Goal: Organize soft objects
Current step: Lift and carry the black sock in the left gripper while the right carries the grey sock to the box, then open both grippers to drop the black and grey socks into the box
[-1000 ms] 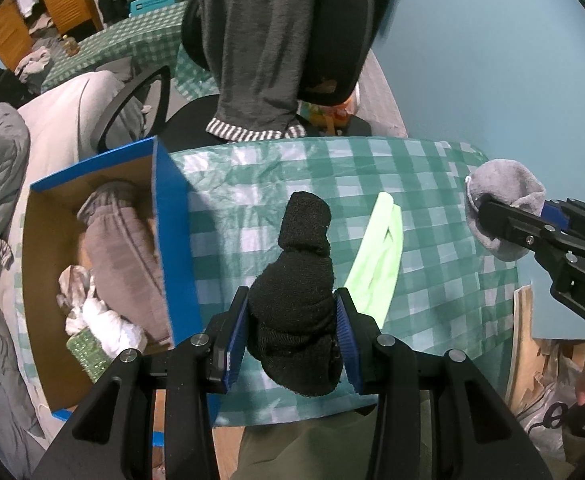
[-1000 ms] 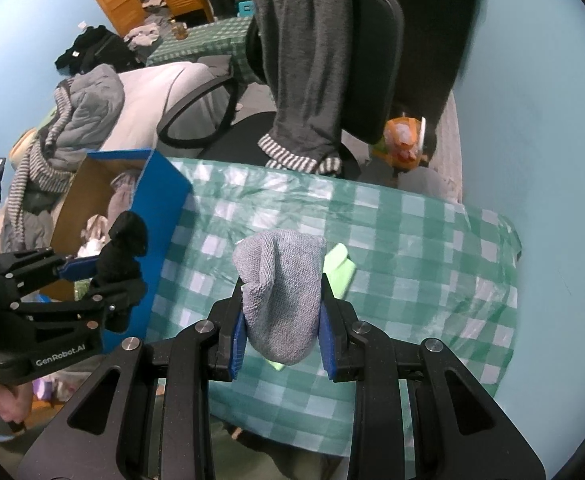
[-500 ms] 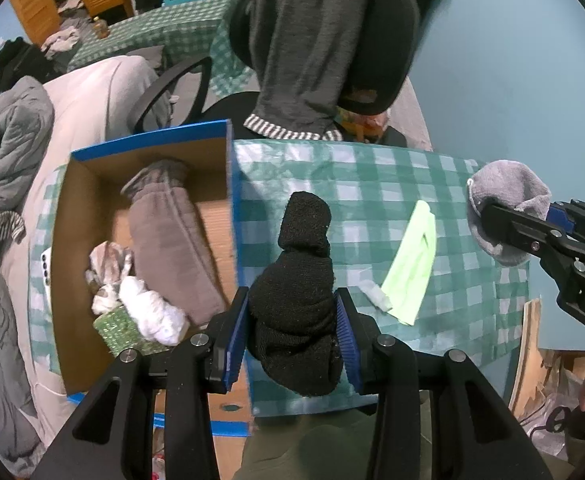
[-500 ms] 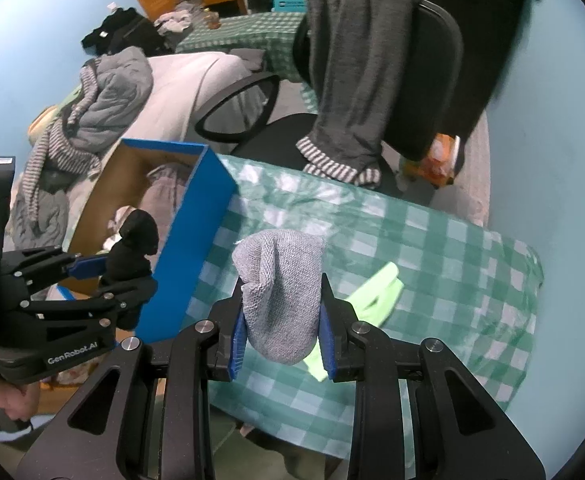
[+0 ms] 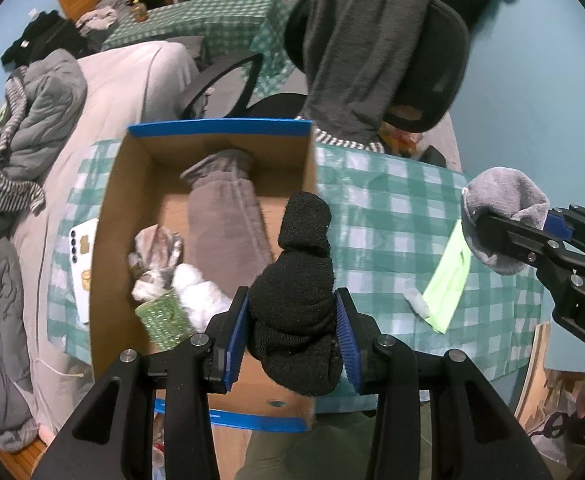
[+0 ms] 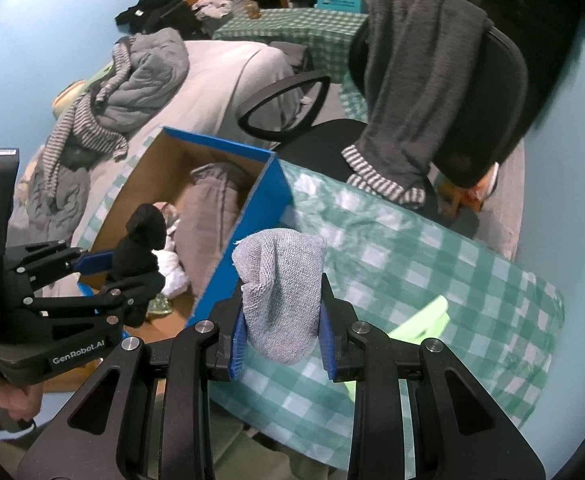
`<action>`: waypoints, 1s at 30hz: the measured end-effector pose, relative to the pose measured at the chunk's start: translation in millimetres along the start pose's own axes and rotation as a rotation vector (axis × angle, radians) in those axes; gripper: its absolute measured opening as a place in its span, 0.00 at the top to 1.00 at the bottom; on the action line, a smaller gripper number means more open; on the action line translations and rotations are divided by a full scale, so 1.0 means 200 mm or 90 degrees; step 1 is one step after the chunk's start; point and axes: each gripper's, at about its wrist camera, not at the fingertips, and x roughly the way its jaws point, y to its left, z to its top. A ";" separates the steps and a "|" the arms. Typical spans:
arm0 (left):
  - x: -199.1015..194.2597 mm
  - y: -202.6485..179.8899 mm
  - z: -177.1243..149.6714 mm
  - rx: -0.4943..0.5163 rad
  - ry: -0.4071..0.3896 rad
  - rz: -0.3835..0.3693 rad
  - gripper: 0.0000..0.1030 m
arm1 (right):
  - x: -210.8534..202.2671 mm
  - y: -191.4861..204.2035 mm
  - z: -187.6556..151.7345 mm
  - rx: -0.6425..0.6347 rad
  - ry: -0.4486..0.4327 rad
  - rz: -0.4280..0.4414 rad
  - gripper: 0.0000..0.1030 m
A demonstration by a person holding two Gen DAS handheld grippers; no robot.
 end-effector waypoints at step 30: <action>0.22 0.56 -0.04 -0.124 0.055 -0.003 0.59 | 0.53 0.47 0.21 -0.075 0.100 0.076 0.72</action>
